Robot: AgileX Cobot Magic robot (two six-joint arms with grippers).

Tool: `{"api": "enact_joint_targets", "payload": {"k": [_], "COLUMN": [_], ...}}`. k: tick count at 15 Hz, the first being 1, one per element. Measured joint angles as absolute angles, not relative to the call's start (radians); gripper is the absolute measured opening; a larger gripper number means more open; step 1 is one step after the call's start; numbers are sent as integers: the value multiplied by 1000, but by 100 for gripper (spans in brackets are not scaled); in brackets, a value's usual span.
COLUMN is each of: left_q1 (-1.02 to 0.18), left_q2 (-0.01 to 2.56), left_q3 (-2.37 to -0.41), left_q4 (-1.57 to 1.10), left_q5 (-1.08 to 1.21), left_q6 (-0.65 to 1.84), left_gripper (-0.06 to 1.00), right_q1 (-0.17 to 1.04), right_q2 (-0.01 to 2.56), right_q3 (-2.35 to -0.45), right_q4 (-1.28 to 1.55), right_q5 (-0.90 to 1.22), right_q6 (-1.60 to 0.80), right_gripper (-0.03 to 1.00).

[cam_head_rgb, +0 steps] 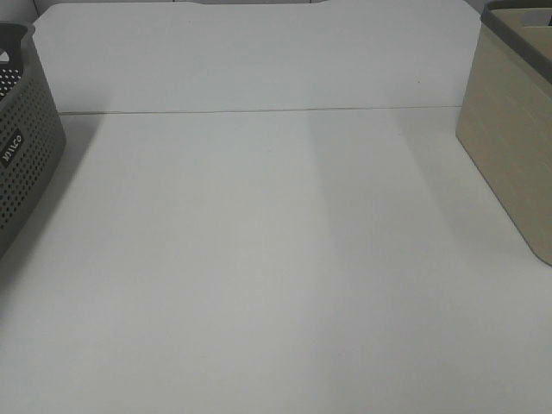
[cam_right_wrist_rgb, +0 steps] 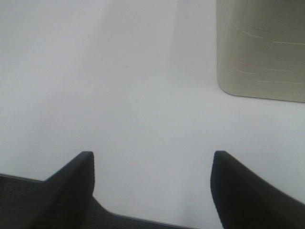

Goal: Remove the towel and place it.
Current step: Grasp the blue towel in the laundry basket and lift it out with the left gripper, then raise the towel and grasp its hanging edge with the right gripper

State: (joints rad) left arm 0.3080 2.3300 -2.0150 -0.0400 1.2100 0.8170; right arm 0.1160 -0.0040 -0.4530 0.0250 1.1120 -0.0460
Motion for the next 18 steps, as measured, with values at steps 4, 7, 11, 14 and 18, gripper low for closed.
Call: {"api": "enact_joint_targets", "payload": {"k": [4, 7, 11, 14, 18], "left_q1": [295, 280, 272, 234, 175], "left_q2": [2316, 2192, 1997, 1770, 1606], "left_q3": [-2016, -2017, -2017, -2017, -2017], "left_q4": [-38, -38, -40, -47, -47], "left_q5": [1210, 1212, 1215, 1217, 1219], "left_q6": [816, 813, 750, 733, 733], "left_gripper": [0, 0, 0, 0, 0], "right_q1": [116, 116, 116, 116, 116], "right_q2": [-4, -4, -4, -4, -4], "right_q3": [-453, -453, -453, -453, -453], "right_q4": [25, 25, 25, 25, 25], "right_q5": [1112, 1112, 1112, 1112, 1112], "right_q6": [-46, -46, -46, -46, -46], "right_gripper": [69, 69, 69, 69, 69]}}
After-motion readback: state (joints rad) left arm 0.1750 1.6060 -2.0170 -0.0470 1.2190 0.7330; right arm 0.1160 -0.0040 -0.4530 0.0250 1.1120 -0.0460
